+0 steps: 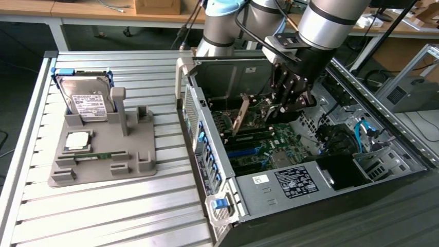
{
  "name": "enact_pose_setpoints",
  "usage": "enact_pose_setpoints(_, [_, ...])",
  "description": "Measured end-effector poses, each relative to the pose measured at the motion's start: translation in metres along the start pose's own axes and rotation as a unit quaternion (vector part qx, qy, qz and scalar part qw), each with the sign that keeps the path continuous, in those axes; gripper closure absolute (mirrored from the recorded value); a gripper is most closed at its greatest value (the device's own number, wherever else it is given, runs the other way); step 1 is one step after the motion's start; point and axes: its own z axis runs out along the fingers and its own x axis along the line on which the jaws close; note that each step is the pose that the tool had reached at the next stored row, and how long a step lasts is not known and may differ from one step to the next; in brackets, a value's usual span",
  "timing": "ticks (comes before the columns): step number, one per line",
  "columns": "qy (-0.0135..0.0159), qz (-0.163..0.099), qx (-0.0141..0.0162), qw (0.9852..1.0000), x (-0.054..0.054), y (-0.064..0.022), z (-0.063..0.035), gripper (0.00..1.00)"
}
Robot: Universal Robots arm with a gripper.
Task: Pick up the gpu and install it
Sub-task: 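Insert the gpu into the slot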
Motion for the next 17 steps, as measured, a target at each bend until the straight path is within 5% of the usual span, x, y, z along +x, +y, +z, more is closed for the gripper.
enact_pose_setpoints(17, [0.0, 0.0, 0.0, 1.0, 0.0011, 0.0045, 0.006, 0.73])
